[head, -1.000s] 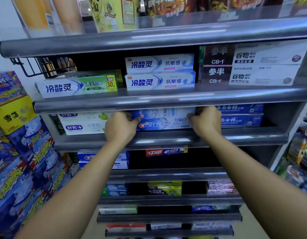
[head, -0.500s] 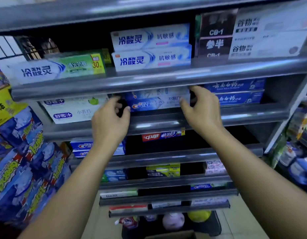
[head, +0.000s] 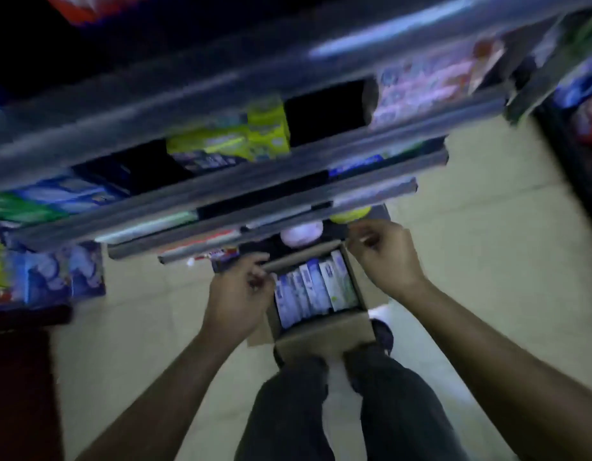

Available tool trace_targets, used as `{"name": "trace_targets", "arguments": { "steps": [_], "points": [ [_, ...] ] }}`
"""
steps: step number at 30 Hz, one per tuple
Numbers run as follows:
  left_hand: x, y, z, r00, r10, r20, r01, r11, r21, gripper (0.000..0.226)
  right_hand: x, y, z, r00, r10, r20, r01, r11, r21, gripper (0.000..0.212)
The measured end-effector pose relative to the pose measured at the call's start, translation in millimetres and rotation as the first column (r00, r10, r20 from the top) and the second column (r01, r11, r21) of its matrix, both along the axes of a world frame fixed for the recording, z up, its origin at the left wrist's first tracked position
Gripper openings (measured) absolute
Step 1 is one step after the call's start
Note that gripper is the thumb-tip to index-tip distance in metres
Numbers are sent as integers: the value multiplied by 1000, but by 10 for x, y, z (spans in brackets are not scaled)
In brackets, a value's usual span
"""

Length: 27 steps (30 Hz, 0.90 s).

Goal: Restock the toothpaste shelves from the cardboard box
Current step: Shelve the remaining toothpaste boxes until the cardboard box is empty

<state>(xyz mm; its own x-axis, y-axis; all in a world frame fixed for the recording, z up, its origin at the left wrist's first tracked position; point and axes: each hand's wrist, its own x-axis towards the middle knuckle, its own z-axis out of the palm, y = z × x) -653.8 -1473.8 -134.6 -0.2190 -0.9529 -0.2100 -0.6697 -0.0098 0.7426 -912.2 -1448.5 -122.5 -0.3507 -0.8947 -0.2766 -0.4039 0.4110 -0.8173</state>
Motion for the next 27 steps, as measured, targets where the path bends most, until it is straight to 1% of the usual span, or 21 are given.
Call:
{"name": "trace_targets", "arguments": {
  "steps": [1,2,4,5,7,8,9,10,12,14,15,17,18,19,21,22,24,27],
  "points": [
    [-42,89,-375,999,9,38,-13,996,92,29,-4,88,-365,991,-80,103,68,991,118,14],
    [-83,156,-713,996,10,91,-25,986,166,25,-4,164,-686,964,-179,197,133,964,228,14],
    [-168,288,-1441,979,-9,205,-60,943,328,19,30,335,-1378,890,-340,304,192,884,427,18],
    [-201,321,-1753,968,-40,247,-63,915,398,16,63,402,-1675,873,-373,315,188,852,488,19],
    [-254,410,-2500,944,-95,315,-87,850,520,21,154,539,-2351,870,-377,317,152,818,555,17],
    [-275,454,-2855,940,-77,333,-133,816,563,22,215,595,-2680,875,-372,309,137,804,578,14],
    [-290,493,-3172,938,-46,342,-175,791,587,17,266,635,-2964,881,-370,296,130,790,600,12],
    [-310,524,-3451,938,-27,345,-198,777,598,16,312,664,-3203,885,-364,291,119,779,615,13],
    [-353,598,-4099,933,-56,355,-191,759,623,24,419,702,-3724,890,-334,310,69,770,634,14],
    [-409,631,-4677,924,-60,378,-219,727,651,27,505,730,-4137,890,-323,323,45,766,641,15],
    [-440,631,-4909,921,-42,387,-245,709,661,36,541,731,-4255,885,-329,329,48,768,639,19],
    [-507,659,-5382,910,25,414,-324,666,672,58,601,759,-4489,869,-339,361,43,777,628,38],
    [-538,675,-5604,906,65,418,-354,656,666,64,617,784,-4597,864,-337,374,35,781,623,43],
    [-572,681,-5786,903,98,417,-377,646,664,64,628,817,-4686,863,-332,381,27,783,621,38],
    [-627,685,-6103,899,134,418,-403,631,663,67,636,891,-4828,861,-326,391,21,790,613,17],
    [-655,691,-6232,895,144,422,-413,625,663,69,630,930,-4879,859,-330,391,27,793,609,14],
    [-712,706,-6440,884,152,442,-431,630,646,72,606,977,-4933,866,-327,379,40,800,599,14],
    [-716,718,-6548,852,155,500,-462,671,580,71,583,991,-4936,850,-343,400,46,805,591,15]
  ]
}}
